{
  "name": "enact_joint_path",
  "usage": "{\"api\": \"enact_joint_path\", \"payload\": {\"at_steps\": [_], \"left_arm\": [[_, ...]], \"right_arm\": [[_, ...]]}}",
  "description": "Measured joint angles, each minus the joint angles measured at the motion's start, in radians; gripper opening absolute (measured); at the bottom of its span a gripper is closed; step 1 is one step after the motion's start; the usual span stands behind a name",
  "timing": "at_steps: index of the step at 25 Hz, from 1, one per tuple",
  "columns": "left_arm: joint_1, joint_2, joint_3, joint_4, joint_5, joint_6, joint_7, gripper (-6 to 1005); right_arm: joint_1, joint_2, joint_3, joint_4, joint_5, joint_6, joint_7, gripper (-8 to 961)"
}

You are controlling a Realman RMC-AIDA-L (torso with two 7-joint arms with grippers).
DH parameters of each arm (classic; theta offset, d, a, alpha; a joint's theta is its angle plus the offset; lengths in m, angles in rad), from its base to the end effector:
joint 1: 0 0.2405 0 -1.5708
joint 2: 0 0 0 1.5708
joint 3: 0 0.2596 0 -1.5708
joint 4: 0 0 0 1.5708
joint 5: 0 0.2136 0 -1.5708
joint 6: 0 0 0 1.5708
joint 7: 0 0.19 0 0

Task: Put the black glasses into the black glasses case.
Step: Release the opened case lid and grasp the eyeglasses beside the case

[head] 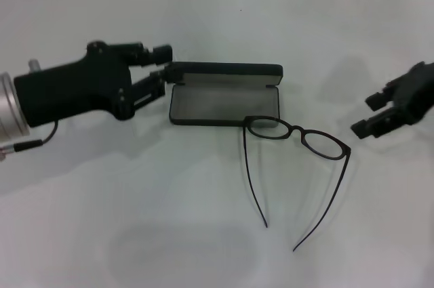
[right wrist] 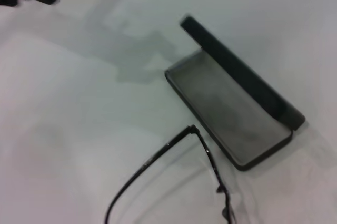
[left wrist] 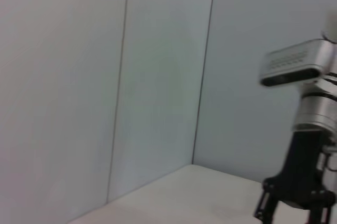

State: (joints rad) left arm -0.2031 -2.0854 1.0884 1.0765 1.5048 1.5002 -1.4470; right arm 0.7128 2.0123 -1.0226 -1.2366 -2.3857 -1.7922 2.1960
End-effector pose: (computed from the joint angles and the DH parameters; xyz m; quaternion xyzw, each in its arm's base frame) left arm -0.2146 0.3199 0.0024 -0.9150 -0.1475 -0.3231 0.1914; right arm 0.1788 0.3754 0.0086 -0.9610 0.2574 -0.0674 0.0752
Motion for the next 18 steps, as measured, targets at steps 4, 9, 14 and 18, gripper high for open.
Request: {"api": "enact_joint_path", "payload": {"at_steps": [4, 9, 14, 18], "left_arm": [[-0.016, 0.006, -0.014, -0.080, 0.005, 0.024, 0.049, 307], [-0.022, 0.010, -0.038, -0.140, 0.004, 0.031, 0.078, 306], [-0.023, 0.007, -0.040, -0.189, 0.006, 0.032, 0.116, 304], [-0.023, 0.006, -0.040, -0.205, 0.006, 0.033, 0.120, 303]], "right_arm": [[0.081, 0.001, -0.074, 0.085, -0.058, 0.063, 0.038, 694], [0.232, 0.006, -0.126, 0.315, -0.102, 0.153, 0.047, 689], [0.289, 0.012, -0.213, 0.405, -0.096, 0.265, 0.043, 661], [0.297, 0.015, -0.275, 0.424, -0.063, 0.302, 0.042, 640]]}}
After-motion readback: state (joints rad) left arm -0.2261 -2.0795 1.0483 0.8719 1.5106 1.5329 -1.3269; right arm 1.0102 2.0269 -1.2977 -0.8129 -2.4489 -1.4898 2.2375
